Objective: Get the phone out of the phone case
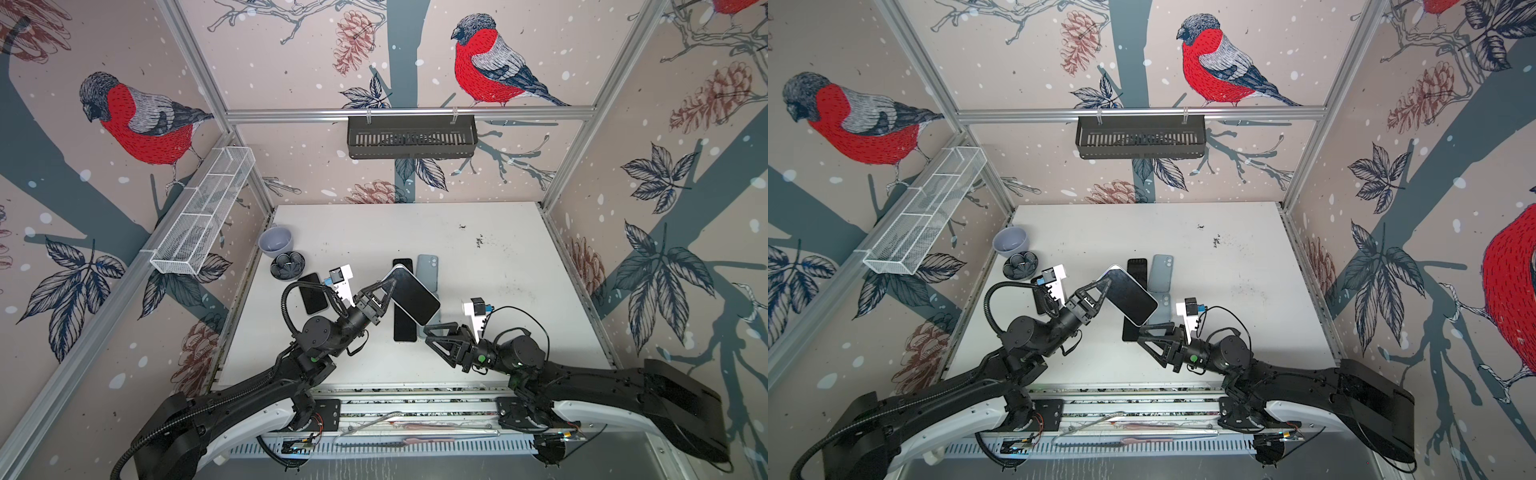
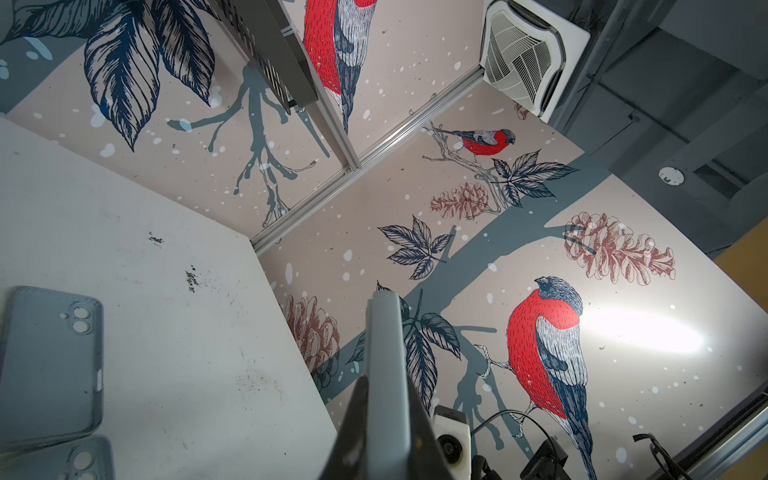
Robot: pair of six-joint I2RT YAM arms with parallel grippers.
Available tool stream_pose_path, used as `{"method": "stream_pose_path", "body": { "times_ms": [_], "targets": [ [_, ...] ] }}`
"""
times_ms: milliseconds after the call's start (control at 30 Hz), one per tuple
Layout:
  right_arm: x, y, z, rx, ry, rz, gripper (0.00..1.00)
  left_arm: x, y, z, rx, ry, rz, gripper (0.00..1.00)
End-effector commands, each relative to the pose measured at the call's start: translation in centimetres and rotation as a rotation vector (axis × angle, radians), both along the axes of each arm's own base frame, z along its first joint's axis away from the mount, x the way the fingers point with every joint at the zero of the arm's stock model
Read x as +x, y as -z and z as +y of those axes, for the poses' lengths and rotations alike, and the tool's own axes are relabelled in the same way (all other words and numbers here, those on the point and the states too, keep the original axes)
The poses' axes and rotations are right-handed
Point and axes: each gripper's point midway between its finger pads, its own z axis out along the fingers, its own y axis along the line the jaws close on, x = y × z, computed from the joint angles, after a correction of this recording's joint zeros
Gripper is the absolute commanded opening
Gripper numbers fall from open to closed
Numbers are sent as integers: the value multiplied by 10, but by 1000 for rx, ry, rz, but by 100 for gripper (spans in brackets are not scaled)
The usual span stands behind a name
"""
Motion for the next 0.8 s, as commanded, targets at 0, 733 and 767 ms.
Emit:
{"method": "stream_pose_path", "body": {
  "times_ms": [0,733,767],
  "targets": [
    [0,3,2,-5,-11,25,53,-14,-34,8,-126,39,-76,0],
    [3,-8,5,20,-7,18,38,-16,-27,4,-125,57,-70,0],
    [4,-9,5,22,-7,17,37,-16,-26,4,-125,57,-69,0]
  ]
}}
